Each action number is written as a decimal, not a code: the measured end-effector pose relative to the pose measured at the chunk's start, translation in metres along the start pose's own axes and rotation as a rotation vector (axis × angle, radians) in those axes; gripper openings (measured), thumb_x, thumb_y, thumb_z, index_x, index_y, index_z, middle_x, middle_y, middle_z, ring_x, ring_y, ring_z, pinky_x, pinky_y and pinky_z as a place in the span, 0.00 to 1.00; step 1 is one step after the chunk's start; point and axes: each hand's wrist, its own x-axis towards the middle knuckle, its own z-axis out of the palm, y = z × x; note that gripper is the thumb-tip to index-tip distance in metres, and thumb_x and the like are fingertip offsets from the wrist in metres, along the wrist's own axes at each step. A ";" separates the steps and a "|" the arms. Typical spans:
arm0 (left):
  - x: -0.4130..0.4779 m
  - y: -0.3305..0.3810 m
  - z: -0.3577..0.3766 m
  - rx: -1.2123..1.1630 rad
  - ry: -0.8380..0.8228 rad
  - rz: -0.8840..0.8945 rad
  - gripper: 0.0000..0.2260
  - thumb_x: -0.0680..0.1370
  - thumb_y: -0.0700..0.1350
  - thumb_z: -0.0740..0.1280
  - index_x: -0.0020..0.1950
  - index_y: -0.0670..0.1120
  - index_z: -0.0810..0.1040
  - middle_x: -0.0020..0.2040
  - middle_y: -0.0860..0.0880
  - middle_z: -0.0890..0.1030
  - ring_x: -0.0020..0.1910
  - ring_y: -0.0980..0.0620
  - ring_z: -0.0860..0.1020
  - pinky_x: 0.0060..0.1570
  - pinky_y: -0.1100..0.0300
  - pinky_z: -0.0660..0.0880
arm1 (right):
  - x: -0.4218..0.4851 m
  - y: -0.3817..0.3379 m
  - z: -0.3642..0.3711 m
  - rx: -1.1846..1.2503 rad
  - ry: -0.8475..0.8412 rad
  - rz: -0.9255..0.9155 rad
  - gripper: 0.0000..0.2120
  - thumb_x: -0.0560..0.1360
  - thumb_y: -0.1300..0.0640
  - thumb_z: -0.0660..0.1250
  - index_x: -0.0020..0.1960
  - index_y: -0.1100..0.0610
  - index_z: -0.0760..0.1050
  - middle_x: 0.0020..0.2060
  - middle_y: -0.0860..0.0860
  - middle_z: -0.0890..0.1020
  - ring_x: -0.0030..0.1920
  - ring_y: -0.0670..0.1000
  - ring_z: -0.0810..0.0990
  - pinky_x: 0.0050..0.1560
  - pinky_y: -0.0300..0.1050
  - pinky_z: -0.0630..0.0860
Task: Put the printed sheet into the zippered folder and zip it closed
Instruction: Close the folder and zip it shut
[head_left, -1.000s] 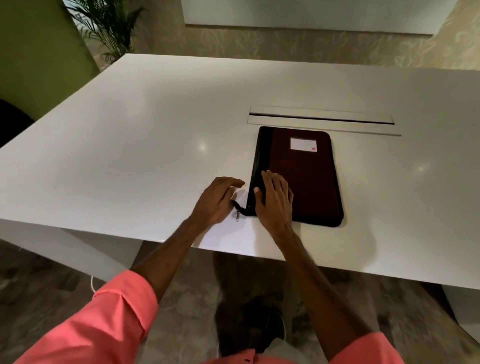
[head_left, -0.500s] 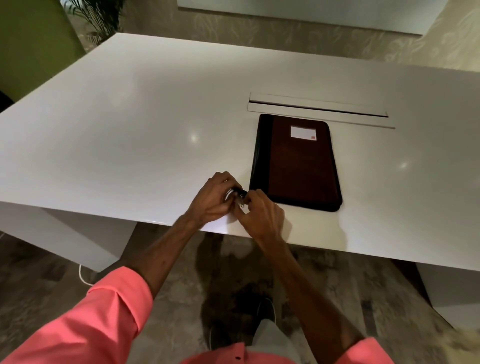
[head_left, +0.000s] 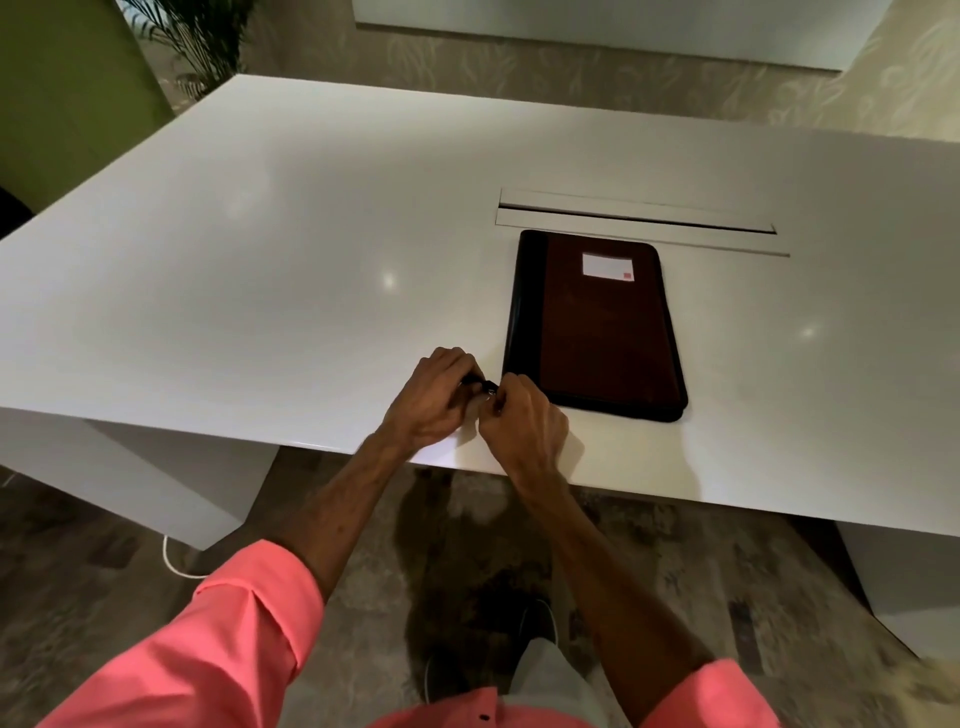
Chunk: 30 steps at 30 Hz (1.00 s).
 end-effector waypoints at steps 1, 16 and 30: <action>0.001 0.000 0.000 0.010 0.006 0.001 0.02 0.80 0.45 0.69 0.50 0.48 0.78 0.47 0.53 0.81 0.49 0.48 0.76 0.49 0.47 0.74 | 0.000 0.000 -0.001 0.002 -0.003 0.004 0.07 0.75 0.56 0.71 0.41 0.54 0.74 0.37 0.48 0.78 0.34 0.51 0.78 0.34 0.48 0.77; -0.006 0.005 -0.002 0.045 0.012 -0.034 0.01 0.82 0.43 0.67 0.52 0.49 0.78 0.52 0.54 0.79 0.55 0.51 0.75 0.56 0.49 0.73 | 0.003 0.065 -0.056 -0.015 0.111 0.169 0.14 0.75 0.56 0.75 0.40 0.53 0.69 0.36 0.47 0.76 0.35 0.49 0.75 0.39 0.44 0.68; 0.034 0.046 0.006 -0.001 0.146 -0.014 0.07 0.85 0.51 0.64 0.61 0.51 0.77 0.60 0.53 0.80 0.63 0.50 0.77 0.65 0.49 0.70 | 0.004 0.109 -0.078 0.004 0.228 0.247 0.15 0.73 0.56 0.75 0.38 0.52 0.68 0.33 0.45 0.73 0.32 0.47 0.73 0.42 0.48 0.76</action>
